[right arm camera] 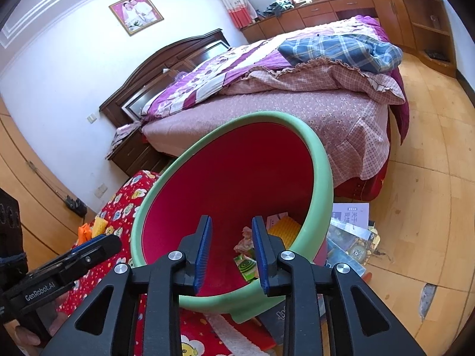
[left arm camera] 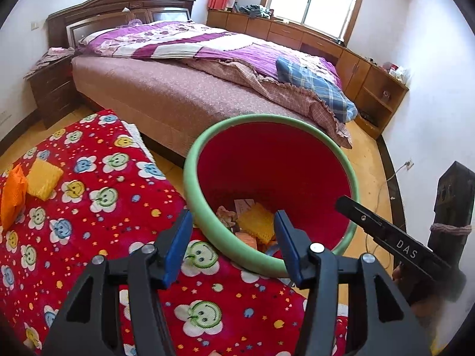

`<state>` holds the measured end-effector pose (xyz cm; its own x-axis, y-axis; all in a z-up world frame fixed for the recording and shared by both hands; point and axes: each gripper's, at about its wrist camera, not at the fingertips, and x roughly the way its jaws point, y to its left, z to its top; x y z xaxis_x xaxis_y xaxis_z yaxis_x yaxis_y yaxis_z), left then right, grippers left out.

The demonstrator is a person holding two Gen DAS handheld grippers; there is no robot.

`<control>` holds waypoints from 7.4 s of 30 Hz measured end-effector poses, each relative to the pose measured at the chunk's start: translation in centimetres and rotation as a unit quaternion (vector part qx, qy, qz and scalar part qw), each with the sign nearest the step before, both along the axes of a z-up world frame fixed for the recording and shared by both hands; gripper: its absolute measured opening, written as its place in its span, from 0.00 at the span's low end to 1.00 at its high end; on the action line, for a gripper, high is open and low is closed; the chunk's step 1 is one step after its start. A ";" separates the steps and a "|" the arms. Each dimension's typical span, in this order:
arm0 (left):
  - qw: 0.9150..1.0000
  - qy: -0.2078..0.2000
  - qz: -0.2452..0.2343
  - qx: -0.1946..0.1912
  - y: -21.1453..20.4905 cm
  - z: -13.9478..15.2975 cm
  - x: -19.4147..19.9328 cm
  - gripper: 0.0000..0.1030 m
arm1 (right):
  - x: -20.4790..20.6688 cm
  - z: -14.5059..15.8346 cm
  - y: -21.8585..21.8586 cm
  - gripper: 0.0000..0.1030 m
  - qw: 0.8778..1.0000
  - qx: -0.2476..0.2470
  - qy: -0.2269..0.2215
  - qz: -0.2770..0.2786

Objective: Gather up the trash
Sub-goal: 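Open both tools to drop the box and hook into the bucket, then move both open tools back toward the orange bag and yellow pad, then grasp the orange mesh bag with the left tool, then grasp the yellow foam pad with the right tool while the left tool holds the bag, then carry the orange bag and yellow pad over the red bucket with both tools, then open both tools to drop the bag and pad into the bucket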

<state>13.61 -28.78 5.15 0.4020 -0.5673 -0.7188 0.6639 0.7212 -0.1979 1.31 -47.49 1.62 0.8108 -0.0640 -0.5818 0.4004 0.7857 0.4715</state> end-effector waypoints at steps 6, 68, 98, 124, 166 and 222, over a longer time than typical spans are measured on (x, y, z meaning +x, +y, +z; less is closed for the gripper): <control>1.000 -0.002 0.023 -0.011 2.0 0.8 0.1 0.55 | 0.0 0.7 0.8 0.39 1.000 -0.005 -0.002 0.012; 0.961 0.032 0.270 0.044 21.8 -4.2 19.5 0.66 | 17.2 2.8 15.9 0.60 0.980 -0.044 0.041 0.191; 0.932 0.009 0.363 0.002 29.0 -2.7 14.2 0.16 | 19.2 3.1 21.5 0.60 0.964 -0.096 0.049 0.242; 0.923 0.004 0.385 -0.013 31.7 -4.5 13.8 0.16 | 28.6 -2.4 27.4 0.28 0.949 -0.161 0.114 0.246; 0.965 -0.084 0.243 -0.044 22.9 3.7 6.4 0.16 | 10.2 7.2 18.9 0.07 0.980 -0.096 -0.008 0.172; 1.000 0.008 0.021 -0.017 -1.1 -0.6 -0.3 0.38 | -0.9 0.8 2.0 0.25 1.000 -0.022 0.004 0.012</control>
<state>13.26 -29.83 4.52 0.4137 -0.5754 -0.7056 0.6301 0.7403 -0.2343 0.42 -45.49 2.41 0.8073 -0.0703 -0.5859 0.3854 0.8147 0.4333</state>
